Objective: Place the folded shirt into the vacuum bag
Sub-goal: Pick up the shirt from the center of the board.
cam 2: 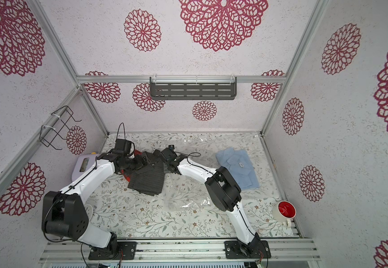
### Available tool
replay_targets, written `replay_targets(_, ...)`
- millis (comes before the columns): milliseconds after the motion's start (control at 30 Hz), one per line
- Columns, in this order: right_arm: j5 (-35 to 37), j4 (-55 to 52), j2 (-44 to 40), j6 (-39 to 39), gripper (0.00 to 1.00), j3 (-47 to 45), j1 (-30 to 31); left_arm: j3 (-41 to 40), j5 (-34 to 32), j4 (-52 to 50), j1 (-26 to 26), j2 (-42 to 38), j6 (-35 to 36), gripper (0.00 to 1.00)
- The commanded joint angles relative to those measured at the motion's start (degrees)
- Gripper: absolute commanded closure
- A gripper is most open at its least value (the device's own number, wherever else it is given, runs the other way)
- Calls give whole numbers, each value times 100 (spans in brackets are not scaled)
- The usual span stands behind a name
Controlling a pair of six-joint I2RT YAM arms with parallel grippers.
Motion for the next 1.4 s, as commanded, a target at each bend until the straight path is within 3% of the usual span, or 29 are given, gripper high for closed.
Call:
replay_targets(0, 28, 5, -172, 0, 100, 55, -48, -607, -206, -65, -211, -598, -338, 3)
replay_targets(133, -30, 47, -173, 4, 100, 8, -46, -1523, -14, 23, -341, -1171, -760, 1)
replay_targets(333, -207, 127, -127, -6, 100, 6, -23, -2597, 563, 797, -456, -1759, -1560, 7)
replay_targets(500, -290, 128, -67, 2, 100, 67, 65, -3096, 763, 1543, -529, -1531, -1953, 8)
replay_targets(767, -347, 36, -21, 39, 100, 130, 235, -3201, 731, 2282, -599, -934, -2130, 14)
replay_targets(1000, -322, -29, -12, 67, 100, 126, 282, -3241, 671, 2809, -618, -411, -2227, 37)
replay_targets(1233, -279, -109, 5, 48, 100, 195, 283, -3189, 665, 2944, -637, -197, -2193, 75)
replay_targets(1367, -287, -110, 14, 38, 100, 208, 288, -3137, 675, 2871, -635, -242, -2157, 90)
